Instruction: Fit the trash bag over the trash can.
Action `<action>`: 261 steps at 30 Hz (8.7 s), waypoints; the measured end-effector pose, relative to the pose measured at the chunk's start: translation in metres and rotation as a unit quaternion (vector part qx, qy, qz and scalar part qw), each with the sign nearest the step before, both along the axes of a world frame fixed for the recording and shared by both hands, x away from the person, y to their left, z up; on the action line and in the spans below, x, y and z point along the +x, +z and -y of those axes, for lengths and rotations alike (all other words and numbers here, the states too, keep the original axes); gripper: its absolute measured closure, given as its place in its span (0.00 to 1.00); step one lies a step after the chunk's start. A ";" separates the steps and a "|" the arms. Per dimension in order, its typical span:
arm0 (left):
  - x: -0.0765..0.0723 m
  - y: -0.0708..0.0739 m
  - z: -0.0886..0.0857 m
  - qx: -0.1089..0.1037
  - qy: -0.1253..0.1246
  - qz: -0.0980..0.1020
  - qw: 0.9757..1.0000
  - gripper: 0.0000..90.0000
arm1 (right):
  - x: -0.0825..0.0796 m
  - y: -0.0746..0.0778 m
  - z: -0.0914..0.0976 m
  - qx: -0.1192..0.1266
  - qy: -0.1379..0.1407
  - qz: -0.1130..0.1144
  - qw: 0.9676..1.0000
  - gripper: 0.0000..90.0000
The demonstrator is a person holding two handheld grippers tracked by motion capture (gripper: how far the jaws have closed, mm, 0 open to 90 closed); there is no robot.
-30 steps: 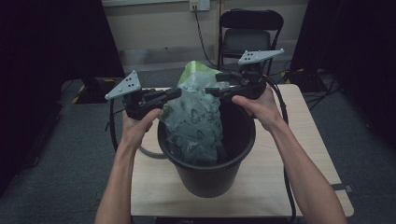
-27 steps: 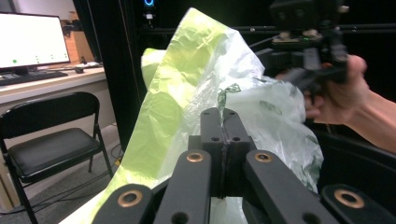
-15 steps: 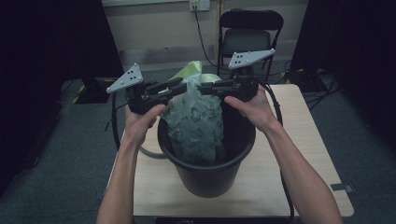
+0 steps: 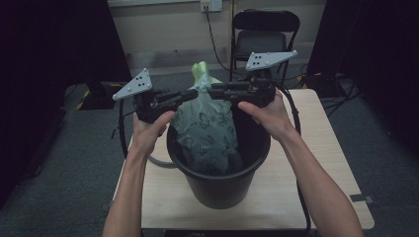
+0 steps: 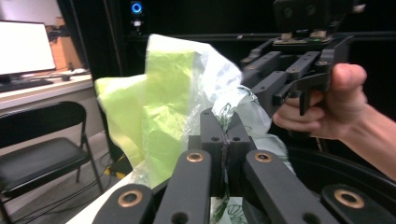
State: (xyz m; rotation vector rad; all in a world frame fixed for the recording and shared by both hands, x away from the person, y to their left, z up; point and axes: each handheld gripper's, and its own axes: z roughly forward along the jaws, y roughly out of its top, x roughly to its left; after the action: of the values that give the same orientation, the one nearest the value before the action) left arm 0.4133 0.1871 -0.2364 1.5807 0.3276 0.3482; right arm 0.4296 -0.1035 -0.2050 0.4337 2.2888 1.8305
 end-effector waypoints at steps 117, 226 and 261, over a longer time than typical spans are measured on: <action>0.027 -0.007 0.006 0.009 -0.087 -0.046 0.995 0.59 | -0.015 -0.009 0.015 0.024 0.028 0.031 0.999 1.00; -0.016 -0.037 -0.048 -0.036 0.089 -0.080 0.992 0.37 | 0.078 -0.070 0.037 0.024 -0.087 -0.062 0.994 0.99; -0.048 -0.060 -0.052 0.035 0.086 -0.098 0.991 0.58 | 0.073 -0.068 0.053 0.044 -0.082 -0.070 0.993 1.00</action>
State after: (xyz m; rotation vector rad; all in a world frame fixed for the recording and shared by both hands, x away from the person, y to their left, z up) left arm 0.3652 0.2391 -0.2965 1.6651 0.6114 0.3396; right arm 0.5027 -0.1560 -0.2726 0.7640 2.1890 1.8773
